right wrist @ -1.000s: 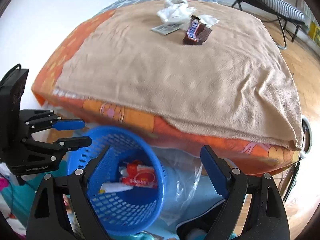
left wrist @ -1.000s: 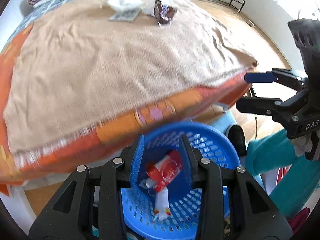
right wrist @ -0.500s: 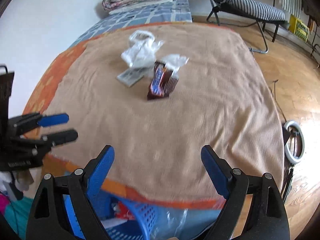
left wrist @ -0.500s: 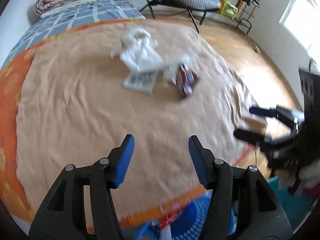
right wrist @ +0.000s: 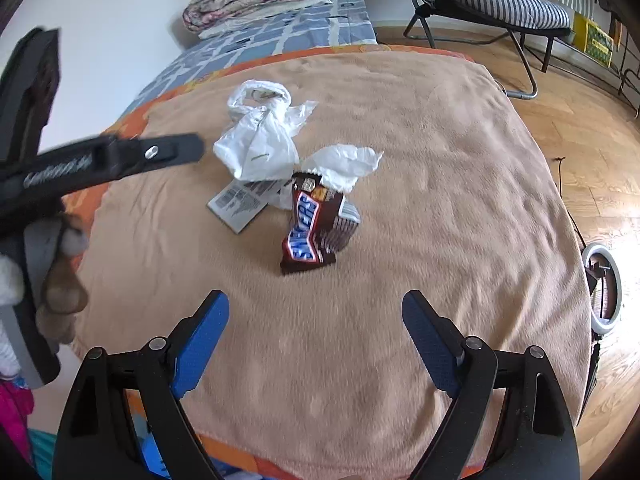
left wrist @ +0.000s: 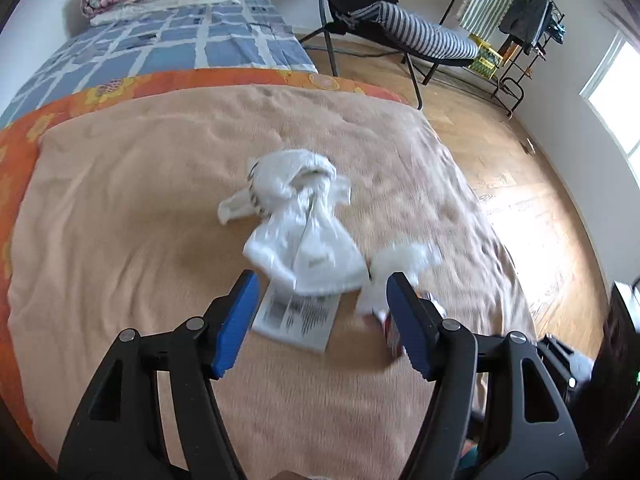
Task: Collect trash
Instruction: 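Move both grippers back over the towel toward the white bag and Snickers bar, then grasp the white plastic bag with the left gripper while the right grasps the Snickers bar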
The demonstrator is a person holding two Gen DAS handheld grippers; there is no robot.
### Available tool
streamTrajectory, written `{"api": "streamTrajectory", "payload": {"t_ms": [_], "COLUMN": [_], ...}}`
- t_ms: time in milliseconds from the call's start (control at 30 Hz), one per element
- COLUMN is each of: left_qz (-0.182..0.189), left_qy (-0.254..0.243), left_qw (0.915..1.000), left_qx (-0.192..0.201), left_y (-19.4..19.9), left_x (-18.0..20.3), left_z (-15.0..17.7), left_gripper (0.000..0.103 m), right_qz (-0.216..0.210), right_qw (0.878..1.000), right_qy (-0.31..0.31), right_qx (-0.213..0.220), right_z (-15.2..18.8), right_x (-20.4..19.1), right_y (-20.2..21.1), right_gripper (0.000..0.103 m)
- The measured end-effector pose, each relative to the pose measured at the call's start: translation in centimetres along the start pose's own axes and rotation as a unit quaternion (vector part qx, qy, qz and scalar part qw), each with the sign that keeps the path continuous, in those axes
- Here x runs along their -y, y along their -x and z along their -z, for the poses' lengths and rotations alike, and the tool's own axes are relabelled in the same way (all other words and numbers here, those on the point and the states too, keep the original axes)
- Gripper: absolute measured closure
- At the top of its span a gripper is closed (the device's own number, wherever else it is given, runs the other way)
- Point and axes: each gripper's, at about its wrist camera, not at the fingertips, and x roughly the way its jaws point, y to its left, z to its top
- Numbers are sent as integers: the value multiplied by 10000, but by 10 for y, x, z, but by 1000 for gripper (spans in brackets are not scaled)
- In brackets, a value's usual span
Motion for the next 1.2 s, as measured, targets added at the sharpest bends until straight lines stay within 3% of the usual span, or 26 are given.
{"api": "streamTrajectory", "payload": {"t_ms": [267,367,533,900,1000,1200], "left_qz": [-185,-323,-552,-608,-685,-536], "left_qy": [391,314,365,420,351,489], "left_qw": [9990,9988,9974,9970,9969,9974], "left_qx": [-133,-202,-269,-226,-131,30], "left_y": [-41,-55,-74,-90,-88,-83], "left_x": [-10,-6,-6,-9,-9,-16], "left_z": [-36,-42,-47,-47,-47,-47], "left_gripper": [35,35,35,35,43,49], "right_qz": [87,167,187,293,246,-86], "right_qw": [9999,9998,9997,9991,9984,9978], "right_qy": [-82,-75,-155,-318,-497,-633], "right_qx": [13,18,-70,-32,-92,-201], "right_z": [-19,-23,-30,-44,-42,-42], "right_x": [2,0,-2,8,17,22], "right_y": [-20,-27,-40,-54,-57,-59], "right_gripper": [14,14,14,16,16,41]}}
